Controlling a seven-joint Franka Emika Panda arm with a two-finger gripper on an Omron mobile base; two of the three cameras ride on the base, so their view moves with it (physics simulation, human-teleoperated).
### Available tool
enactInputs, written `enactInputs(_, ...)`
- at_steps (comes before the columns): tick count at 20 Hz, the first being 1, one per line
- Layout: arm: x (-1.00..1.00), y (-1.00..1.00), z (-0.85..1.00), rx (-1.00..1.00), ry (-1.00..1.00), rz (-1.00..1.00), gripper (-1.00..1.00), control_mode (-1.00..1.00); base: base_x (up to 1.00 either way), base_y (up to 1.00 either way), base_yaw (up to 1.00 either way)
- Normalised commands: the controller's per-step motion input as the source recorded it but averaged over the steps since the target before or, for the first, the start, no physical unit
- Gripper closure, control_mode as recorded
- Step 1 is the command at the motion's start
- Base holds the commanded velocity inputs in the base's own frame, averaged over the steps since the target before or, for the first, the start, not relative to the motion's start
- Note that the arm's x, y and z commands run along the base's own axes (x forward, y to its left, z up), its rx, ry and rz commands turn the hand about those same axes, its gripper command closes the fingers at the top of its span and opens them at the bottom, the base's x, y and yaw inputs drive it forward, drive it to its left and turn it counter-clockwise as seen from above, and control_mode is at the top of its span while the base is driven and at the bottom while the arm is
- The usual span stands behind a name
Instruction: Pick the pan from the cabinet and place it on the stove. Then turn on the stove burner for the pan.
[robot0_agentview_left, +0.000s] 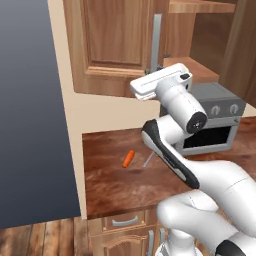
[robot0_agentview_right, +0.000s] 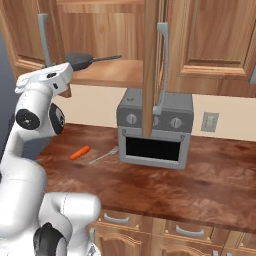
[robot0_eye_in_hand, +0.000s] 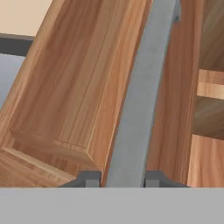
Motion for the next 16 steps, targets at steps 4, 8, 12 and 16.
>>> enactInputs(4,-0.63,0.49,0.0,-0.06,0.0,0.0,1.0,-1.0,0.0,0.0,0.0)
enactInputs(8,-0.63,0.44,0.0,-0.03,-0.03,0.01,1.0,-1.0,0.0,0.0,0.0)
enactInputs(12,-0.44,0.23,0.0,0.0,0.0,0.02,-1.0,-1.0,0.0,0.0,0.0)
enactInputs(16,-0.46,0.12,0.0,-0.02,0.0,0.0,-1.0,-1.0,0.0,0.0,0.0)
